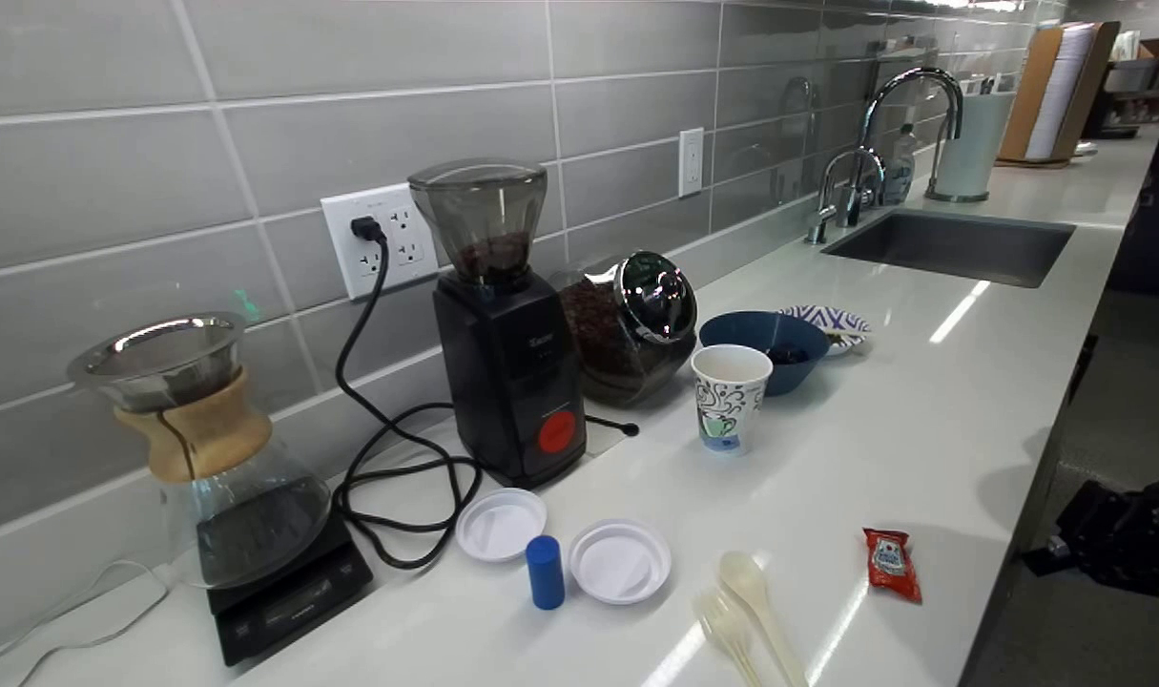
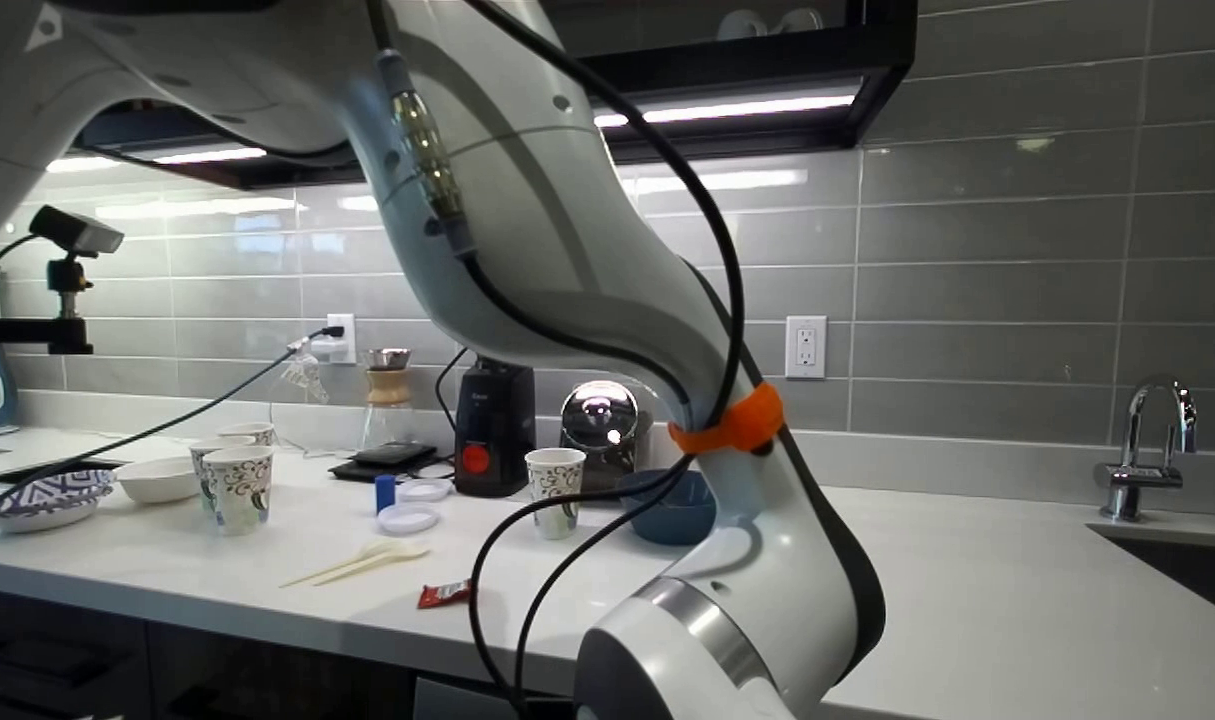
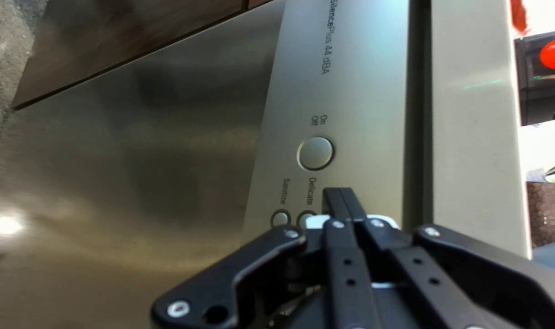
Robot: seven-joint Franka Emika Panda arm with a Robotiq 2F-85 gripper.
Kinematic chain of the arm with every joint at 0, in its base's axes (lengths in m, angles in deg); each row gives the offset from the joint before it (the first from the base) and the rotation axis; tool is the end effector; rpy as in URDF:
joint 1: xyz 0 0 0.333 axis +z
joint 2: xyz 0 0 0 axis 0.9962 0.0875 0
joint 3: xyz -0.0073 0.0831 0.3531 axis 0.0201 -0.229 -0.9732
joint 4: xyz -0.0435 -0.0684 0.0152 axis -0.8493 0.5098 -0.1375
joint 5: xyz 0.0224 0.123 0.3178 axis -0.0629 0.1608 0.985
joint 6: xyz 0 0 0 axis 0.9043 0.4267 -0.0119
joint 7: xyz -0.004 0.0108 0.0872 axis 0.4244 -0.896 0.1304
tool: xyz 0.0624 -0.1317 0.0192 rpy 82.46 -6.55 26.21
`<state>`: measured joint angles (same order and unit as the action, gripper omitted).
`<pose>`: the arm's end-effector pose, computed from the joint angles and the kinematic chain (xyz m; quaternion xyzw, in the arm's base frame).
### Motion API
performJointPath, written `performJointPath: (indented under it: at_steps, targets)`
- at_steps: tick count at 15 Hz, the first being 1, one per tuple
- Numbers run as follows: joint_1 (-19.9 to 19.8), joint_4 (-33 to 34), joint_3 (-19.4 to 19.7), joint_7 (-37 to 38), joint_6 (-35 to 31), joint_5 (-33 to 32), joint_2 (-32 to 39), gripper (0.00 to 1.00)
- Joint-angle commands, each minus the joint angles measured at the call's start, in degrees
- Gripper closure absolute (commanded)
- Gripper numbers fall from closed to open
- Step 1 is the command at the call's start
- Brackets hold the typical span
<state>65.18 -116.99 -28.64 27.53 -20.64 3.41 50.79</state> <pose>0.4629 -0.1375 0.1440 -0.8620 0.1501 0.0546 0.4812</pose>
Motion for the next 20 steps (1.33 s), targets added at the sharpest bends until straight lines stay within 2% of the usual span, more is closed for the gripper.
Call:
performJointPath:
  at_steps: [1,5,11,14,17,20]
  targets:
    - [1.9,0.8,-2.2,-8.1,-5.1,4.4,2.3,1.0]
    - [1.7,0.7,-2.4,-16.1,-6.1,6.5,2.7,1.0]
    - [2.6,0.5,-1.5,-18.6,-6.8,6.5,2.7,1.0]
    - [3.5,-0.2,-0.8,-17.5,-7.5,4.9,2.0,1.0]
    - [3.8,-0.9,0.7,-12.2,-6.3,2.5,1.2,1.0]
    - [3.5,-1.1,1.3,-10.1,-6.0,2.3,0.3,1.0]
